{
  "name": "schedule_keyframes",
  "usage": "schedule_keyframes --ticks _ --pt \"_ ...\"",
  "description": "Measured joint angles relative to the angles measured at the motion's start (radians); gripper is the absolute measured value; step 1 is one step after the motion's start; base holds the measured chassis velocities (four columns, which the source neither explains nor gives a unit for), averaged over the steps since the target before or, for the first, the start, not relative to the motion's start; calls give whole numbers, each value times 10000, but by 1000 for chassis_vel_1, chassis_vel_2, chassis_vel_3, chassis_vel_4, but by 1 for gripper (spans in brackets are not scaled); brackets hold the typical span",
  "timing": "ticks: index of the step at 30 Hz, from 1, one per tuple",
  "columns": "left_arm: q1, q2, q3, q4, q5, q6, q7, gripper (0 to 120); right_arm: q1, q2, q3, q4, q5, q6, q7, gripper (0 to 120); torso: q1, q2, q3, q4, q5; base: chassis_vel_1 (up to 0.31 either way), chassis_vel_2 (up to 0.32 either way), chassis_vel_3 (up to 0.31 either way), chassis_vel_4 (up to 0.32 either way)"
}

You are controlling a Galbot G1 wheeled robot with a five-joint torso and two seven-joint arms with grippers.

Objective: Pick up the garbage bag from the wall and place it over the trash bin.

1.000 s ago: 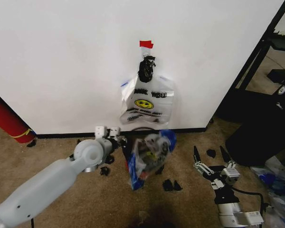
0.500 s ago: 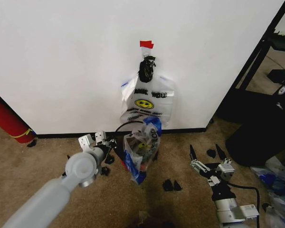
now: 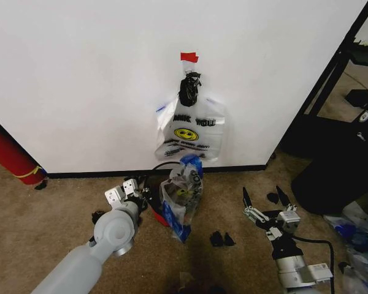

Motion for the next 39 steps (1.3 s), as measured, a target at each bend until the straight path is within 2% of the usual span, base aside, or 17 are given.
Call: schedule_keyframes --ticks 5,10,14,20,29,32,33,37,39 --pt "241 -364 -9 -59 144 -90 -91 3 -4 1 -71 0 -79 -20 10 100 0 0 0 -2 -1 0 0 0 0" --pt "598 -442 -44 -115 498 -84 -68 3 -1 2 -116 4 -100 -43 17 100 0 0 0 1 0 0 0 0 0" --pt "1084 -691 -42 -182 1186 -55 54 3 37 58 -201 2 -181 -70 46 100 0 0 0 2 0 0 0 0 0" --pt "1220 -780 -28 -126 1325 -34 250 4 83 136 -299 9 -235 -103 65 100 0 3 0 2 2 0 0 0 0" --pt "1204 -574 -132 -361 1774 208 349 36 92 -15 -332 197 -154 -475 220 100 0 2 1 0 -1 0 0 0 0" --pt "1240 -377 -235 -620 1961 359 384 50 100 -235 -347 364 -65 -876 378 100 0 2 1 -2 -1 0 0 0 0" --pt "1240 -377 -235 -620 1961 359 384 50 100 -235 -347 364 -65 -876 378 100 0 2 1 -2 -1 0 0 0 0" --pt "1568 -97 -359 -1076 2303 430 581 67 186 -651 -373 504 264 -1293 605 100 0 2 1 0 -1 0 0 0 0" --pt "1669 -10 -390 -1196 2477 425 654 70 230 -787 -393 534 372 -1456 685 100 0 2 1 -1 -1 0 0 0 0"
